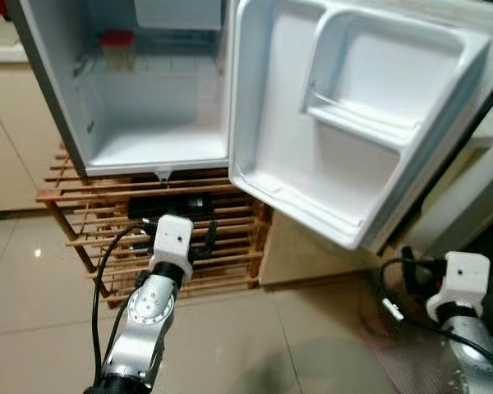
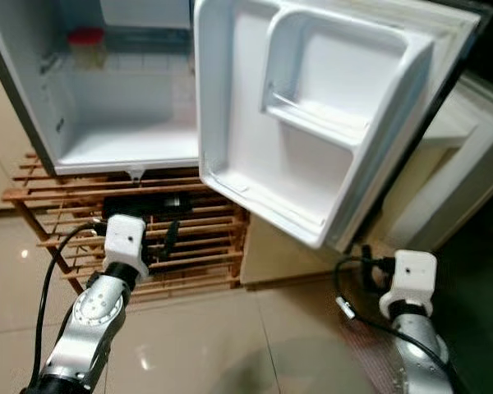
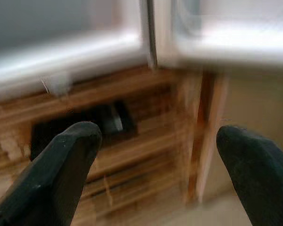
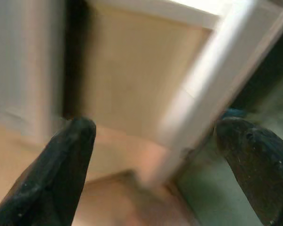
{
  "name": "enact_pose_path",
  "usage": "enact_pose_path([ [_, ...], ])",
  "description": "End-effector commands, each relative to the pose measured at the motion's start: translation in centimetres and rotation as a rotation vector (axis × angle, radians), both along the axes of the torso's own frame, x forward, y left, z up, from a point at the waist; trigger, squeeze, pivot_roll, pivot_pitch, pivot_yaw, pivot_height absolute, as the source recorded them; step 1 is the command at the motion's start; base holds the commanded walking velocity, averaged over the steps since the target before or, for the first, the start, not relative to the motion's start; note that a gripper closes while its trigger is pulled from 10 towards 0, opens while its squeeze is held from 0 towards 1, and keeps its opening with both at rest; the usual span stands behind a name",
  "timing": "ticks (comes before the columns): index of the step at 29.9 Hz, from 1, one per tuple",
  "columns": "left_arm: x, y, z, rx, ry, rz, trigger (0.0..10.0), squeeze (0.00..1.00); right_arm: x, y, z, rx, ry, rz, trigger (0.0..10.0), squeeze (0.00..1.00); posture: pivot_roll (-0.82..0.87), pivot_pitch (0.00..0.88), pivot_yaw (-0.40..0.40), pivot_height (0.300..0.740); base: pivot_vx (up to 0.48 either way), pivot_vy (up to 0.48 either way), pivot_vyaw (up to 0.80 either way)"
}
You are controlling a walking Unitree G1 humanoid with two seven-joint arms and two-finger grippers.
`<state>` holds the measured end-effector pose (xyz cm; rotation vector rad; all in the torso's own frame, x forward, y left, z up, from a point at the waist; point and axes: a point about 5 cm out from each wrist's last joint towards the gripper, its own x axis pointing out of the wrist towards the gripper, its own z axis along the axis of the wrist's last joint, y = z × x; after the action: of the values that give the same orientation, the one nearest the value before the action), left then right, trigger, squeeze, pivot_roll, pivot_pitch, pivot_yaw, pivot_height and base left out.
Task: Restocking fridge
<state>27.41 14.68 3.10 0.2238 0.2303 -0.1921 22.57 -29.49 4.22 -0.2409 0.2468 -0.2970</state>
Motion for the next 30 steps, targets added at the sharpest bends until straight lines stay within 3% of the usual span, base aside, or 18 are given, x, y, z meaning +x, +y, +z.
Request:
enact_pose_path([
  [1,-0.2,-0.2,-1.8,0.053,0.093,-0.027,10.0,0.0,0.1,-2.4,0.2,-0.061,0.013,-0.083,10.0,0.0,-0.02,0.0,-0.079,0.74,0.0,0.0,0.0],
  [3,-0.4,-0.3,-3.1,0.088,0.162,-0.051,10.0,0.0,1.0,-4.5,1.3,-0.085,-0.006,-0.17,10.0,0.0,-0.03,0.0,-0.074,0.74,0.0,0.0,0.0],
  [6,-0.5,-0.3,-3.7,0.08,0.218,-0.054,10.0,0.0,2.3,-5.5,2.8,-0.105,-0.049,-0.211,10.0,0.0,-0.04,0.0,-0.068,0.74,0.0,0.0,0.0],
  [11,-0.2,-1.6,-3.6,0.08,0.185,-0.134,10.0,0.0,5.1,-6.4,6.2,-0.173,-0.138,-0.227,10.0,0.0,-0.04,0.0,-0.062,0.74,0.0,0.0,0.0],
  [13,-0.2,-1.8,-3.7,0.077,0.184,-0.143,10.0,0.0,5.7,-6.6,6.6,-0.186,-0.149,-0.238,10.0,0.0,-0.04,0.0,-0.061,0.74,0.0,0.0,0.0],
  [17,-0.8,-1.8,-4.7,0.089,0.238,-0.156,10.0,0.0,7.2,-6.1,8.2,-0.145,-0.22,-0.243,10.0,0.0,-0.04,0.0,-0.066,0.74,0.0,0.0,0.0],
  [22,-2.8,-0.6,-7.4,0.153,0.46,-0.127,10.0,0.0,9.2,-3.9,9.6,0.019,-0.333,-0.129,10.0,0.0,-0.04,0.0,-0.068,0.74,0.0,0.0,0.0],
  [27,-4.1,0.0,-8.8,0.197,0.591,-0.123,10.0,0.0,9.6,-2.8,9.5,0.091,-0.344,-0.075,10.0,0.0,-0.05,0.0,-0.063,0.74,0.0,0.0,0.0],
  [30,-4.9,0.9,-9.4,0.193,0.669,-0.084,10.0,0.0,10.1,-0.8,8.8,0.198,-0.3,0.071,10.0,0.0,-0.06,0.0,-0.059,0.74,0.0,0.0,0.0],
])
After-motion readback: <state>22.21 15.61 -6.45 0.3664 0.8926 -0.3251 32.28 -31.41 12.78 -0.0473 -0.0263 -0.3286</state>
